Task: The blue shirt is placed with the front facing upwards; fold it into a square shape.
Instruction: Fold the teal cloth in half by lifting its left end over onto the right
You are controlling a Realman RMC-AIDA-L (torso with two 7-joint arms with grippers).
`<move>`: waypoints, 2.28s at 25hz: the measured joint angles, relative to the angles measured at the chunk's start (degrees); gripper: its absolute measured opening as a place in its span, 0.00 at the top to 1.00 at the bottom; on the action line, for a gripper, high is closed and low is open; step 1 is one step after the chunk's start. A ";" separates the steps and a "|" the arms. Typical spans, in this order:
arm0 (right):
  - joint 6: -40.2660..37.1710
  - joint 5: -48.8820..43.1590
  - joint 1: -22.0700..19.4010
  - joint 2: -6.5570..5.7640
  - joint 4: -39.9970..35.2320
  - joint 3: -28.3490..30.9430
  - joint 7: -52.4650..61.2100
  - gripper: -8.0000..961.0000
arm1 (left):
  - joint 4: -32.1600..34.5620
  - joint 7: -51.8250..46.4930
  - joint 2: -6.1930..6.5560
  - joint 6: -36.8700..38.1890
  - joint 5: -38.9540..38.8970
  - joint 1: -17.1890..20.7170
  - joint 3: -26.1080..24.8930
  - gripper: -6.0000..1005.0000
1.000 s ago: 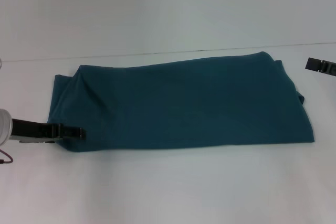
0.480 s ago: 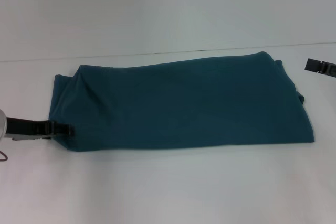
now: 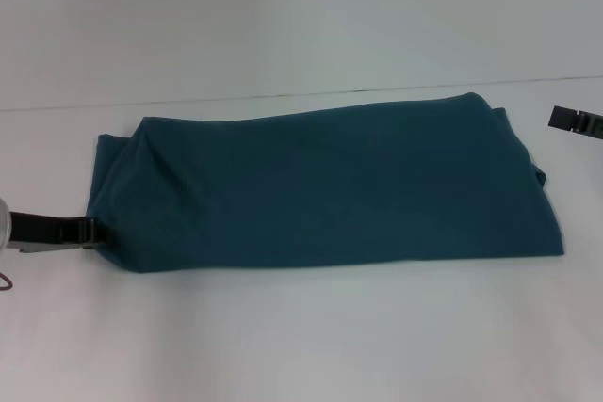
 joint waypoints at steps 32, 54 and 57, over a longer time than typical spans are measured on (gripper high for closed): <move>1.95 0.01 2.03 1.60 1.07 -0.08 -0.36 0.10 | 7.95 5.60 2.98 8.01 0.22 7.48 -15.27 0.96; 0.68 0.04 2.26 1.90 2.47 -0.32 -3.07 0.10 | 4.22 7.80 -2.97 13.46 -31.21 -2.80 3.90 0.93; -0.34 0.09 2.38 1.87 2.47 -0.45 -3.58 0.10 | -4.75 9.34 -3.29 7.02 -40.63 -8.33 13.25 0.93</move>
